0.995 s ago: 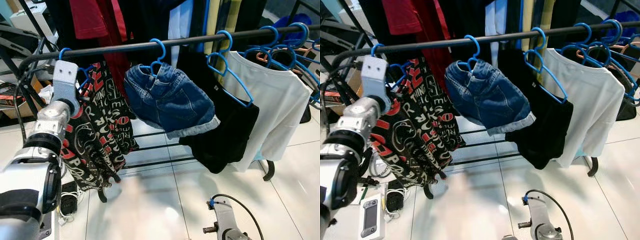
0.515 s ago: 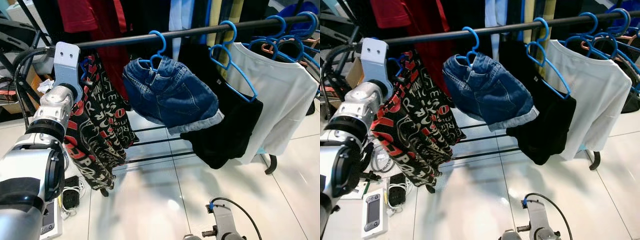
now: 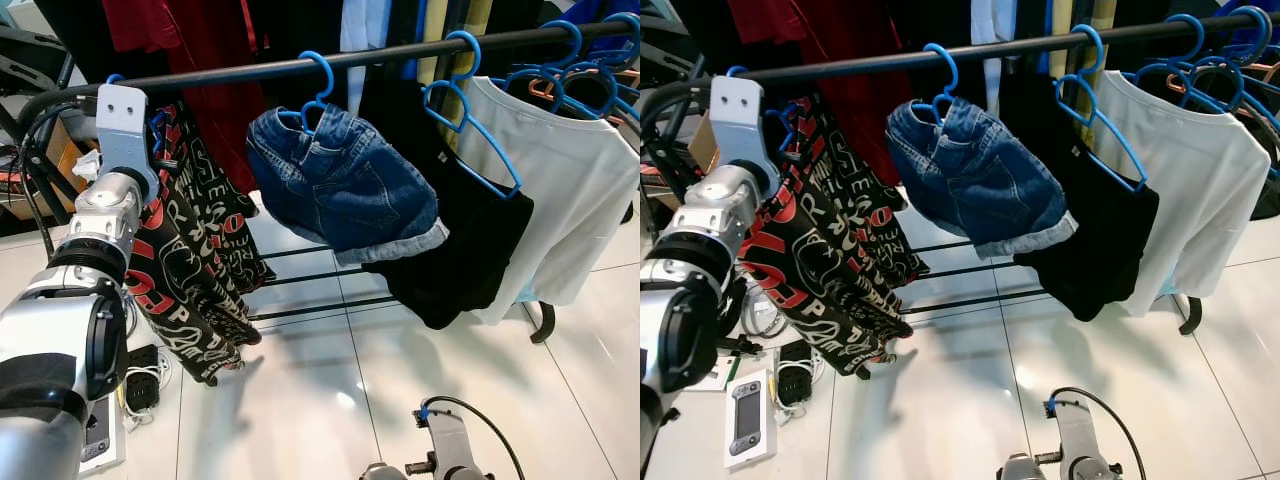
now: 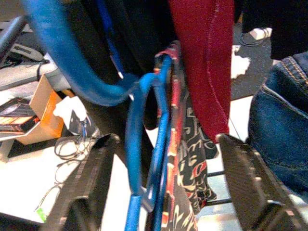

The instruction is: Hang hanger

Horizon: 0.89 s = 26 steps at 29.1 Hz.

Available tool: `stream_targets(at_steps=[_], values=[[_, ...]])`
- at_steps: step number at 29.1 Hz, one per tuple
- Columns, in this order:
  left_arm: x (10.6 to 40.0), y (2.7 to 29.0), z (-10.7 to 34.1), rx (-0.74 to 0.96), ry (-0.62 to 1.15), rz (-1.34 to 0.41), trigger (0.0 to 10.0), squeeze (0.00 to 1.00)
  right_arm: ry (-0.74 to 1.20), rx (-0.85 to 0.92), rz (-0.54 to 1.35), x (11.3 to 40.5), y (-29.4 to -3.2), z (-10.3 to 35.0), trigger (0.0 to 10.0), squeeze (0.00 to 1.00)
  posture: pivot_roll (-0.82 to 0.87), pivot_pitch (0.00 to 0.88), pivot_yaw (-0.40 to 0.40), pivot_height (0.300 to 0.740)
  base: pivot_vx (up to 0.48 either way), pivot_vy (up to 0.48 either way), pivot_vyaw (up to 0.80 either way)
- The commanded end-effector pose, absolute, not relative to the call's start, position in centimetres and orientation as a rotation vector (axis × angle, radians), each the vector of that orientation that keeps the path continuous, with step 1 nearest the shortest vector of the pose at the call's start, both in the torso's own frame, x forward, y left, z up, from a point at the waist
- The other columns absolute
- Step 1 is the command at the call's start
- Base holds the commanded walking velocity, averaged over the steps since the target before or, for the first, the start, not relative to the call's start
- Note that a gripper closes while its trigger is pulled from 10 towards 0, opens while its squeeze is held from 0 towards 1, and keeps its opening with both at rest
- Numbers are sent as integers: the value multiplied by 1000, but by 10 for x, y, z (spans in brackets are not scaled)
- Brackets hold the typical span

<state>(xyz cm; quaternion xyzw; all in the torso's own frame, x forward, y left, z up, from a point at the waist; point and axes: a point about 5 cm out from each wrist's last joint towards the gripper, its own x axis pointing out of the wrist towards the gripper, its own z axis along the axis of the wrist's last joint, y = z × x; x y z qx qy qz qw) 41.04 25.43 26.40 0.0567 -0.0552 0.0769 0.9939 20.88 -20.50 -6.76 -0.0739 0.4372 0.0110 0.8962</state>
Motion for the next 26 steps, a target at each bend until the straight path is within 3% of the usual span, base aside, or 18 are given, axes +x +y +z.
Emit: stream_targets(at_steps=[1, 2, 3, 16, 26], values=[[404, 272, 252, 70, -63, 208, 3608, 0, 930, -138, 29, 200, -202, -73, 10000, 0, -105, 272, 126, 740, 0, 0, 0], [404, 272, 252, 70, -63, 208, 3608, 0, 930, -138, 29, 200, -202, -73, 10000, 0, -105, 272, 126, 740, 0, 0, 0], [403, 275, 250, 12, -64, 203, 0, 0, 931, -138, 28, 200, -202, -73, 10000, 0, -103, 271, 123, 740, 0, 0, 0], [398, 283, 233, -17, -21, 189, 0, 0, 932, -141, 29, 201, -202, -73, 10000, 0, -103, 264, 121, 740, 0, 0, 0], [401, 267, 230, -52, -21, 34, 0, 0, 933, -143, 28, 201, -203, -73, 10000, 0, -103, 253, 121, 740, 0, 0, 0]])
